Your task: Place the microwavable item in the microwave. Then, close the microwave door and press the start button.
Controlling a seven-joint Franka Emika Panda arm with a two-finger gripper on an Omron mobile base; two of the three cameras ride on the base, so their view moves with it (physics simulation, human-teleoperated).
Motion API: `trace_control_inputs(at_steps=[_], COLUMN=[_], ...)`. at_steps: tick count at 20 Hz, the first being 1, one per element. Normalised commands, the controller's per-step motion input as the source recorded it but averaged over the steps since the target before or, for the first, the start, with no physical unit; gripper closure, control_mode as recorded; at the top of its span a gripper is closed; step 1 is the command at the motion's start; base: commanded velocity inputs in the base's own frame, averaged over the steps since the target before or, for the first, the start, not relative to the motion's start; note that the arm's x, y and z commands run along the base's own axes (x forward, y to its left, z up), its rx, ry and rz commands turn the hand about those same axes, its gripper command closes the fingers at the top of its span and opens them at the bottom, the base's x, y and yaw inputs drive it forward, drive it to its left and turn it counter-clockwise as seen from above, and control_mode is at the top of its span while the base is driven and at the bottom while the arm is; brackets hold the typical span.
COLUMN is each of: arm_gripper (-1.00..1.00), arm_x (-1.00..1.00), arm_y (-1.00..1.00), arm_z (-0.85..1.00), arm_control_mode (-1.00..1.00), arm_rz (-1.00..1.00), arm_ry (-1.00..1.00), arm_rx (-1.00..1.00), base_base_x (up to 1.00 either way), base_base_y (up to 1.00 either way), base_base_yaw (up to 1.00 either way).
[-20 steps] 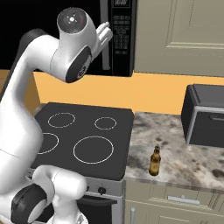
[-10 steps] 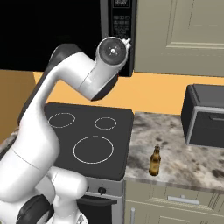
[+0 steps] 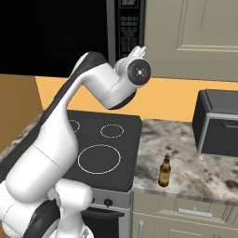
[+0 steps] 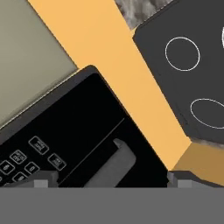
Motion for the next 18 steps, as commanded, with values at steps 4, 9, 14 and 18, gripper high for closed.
trace_control_inputs(at_steps=[4, 9, 14, 18], arm_gripper=[-1.0, -1.0, -1.0, -1.0], arm_x=[0.48, 0.32, 0.34, 0.43], arm_y=[-0.13, -0.26, -0.19, -0.03], arm_z=[-0.02, 0.0, 0.0, -0.02], arm_control_mode=[-1.0, -1.0, -1.0, -1.0], arm_rz=[0.1, 0.06, 0.07, 0.06], arm_ry=[0.0, 0.0, 0.0, 0.0], arm_rx=[0.03, 0.02, 0.01, 0.0], base_base_x=[0.0, 0.0, 0.0, 0.0], base_base_y=[0.0, 0.0, 0.0, 0.0], base_base_yaw=[0.0, 0.0, 0.0, 0.0])
